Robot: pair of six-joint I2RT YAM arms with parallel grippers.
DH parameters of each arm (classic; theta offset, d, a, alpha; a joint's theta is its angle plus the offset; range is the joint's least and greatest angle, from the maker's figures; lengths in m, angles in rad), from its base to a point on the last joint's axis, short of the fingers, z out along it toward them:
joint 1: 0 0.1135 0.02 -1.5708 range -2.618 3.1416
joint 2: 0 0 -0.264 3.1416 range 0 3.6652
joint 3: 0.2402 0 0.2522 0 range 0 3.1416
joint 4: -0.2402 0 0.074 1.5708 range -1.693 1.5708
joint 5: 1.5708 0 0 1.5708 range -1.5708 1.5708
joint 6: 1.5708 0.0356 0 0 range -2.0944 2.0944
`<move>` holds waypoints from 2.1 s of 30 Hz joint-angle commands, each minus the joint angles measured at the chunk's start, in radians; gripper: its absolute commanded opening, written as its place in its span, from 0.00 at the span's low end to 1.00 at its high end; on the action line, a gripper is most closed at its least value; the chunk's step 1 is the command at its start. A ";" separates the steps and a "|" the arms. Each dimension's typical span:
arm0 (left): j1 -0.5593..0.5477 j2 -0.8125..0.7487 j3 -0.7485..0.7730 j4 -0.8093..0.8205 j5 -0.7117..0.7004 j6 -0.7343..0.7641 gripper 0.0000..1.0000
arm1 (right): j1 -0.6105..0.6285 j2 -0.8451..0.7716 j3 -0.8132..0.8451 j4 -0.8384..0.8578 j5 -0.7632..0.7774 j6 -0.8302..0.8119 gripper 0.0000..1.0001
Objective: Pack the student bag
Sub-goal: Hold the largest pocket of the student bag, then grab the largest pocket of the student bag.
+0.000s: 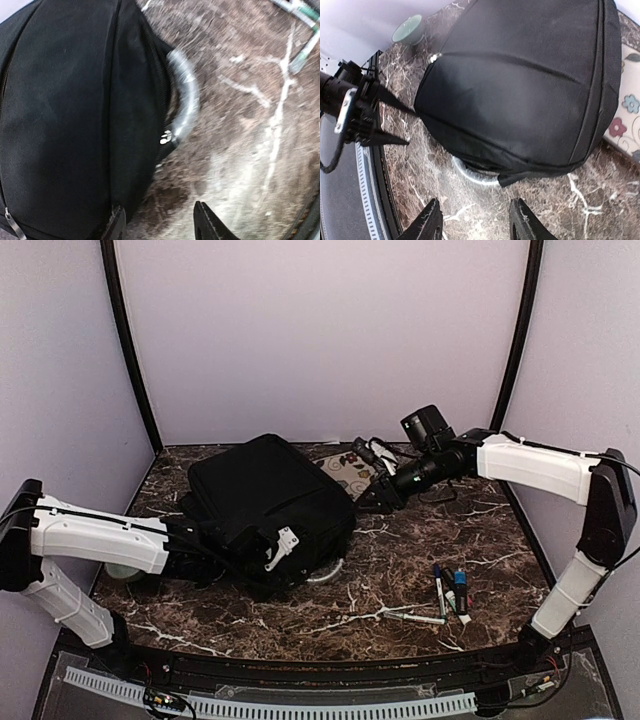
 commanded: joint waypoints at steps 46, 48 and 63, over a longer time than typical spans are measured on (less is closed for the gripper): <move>0.092 0.142 0.080 0.379 0.015 -0.158 0.00 | 0.216 0.176 -0.253 0.498 0.258 0.213 0.40; 0.094 0.143 0.081 0.383 0.017 -0.173 0.00 | 0.217 0.170 -0.280 0.553 0.245 0.230 0.41; 0.095 0.143 0.077 0.409 0.051 -0.198 0.00 | 0.223 0.222 -0.245 0.652 0.158 0.279 0.39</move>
